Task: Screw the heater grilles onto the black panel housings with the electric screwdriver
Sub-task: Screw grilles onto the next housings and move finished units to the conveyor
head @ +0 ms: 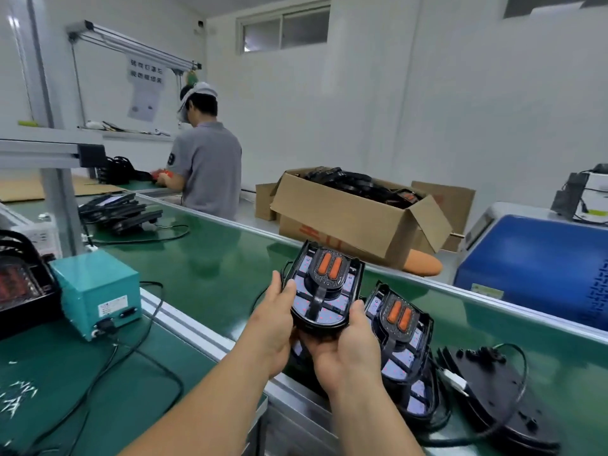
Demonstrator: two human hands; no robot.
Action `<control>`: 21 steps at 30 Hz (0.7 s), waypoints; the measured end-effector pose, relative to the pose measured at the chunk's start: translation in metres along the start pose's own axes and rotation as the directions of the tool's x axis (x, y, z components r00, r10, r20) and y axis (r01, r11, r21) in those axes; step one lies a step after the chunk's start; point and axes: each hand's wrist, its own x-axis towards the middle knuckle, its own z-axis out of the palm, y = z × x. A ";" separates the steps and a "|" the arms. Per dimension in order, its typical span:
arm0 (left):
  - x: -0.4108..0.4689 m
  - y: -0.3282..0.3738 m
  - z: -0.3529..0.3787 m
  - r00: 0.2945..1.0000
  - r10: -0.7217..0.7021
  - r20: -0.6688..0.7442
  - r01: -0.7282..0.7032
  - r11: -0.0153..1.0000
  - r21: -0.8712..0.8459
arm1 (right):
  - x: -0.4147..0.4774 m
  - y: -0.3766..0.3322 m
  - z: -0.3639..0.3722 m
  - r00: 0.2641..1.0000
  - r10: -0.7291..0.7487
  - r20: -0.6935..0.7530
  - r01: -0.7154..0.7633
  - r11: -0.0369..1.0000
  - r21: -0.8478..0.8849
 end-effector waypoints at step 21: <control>0.018 -0.021 0.027 0.983 0.139 -0.117 -0.023 0.735 0.678 | 0.016 -0.048 -0.036 0.934 -0.343 0.095 0.114 0.037 -0.993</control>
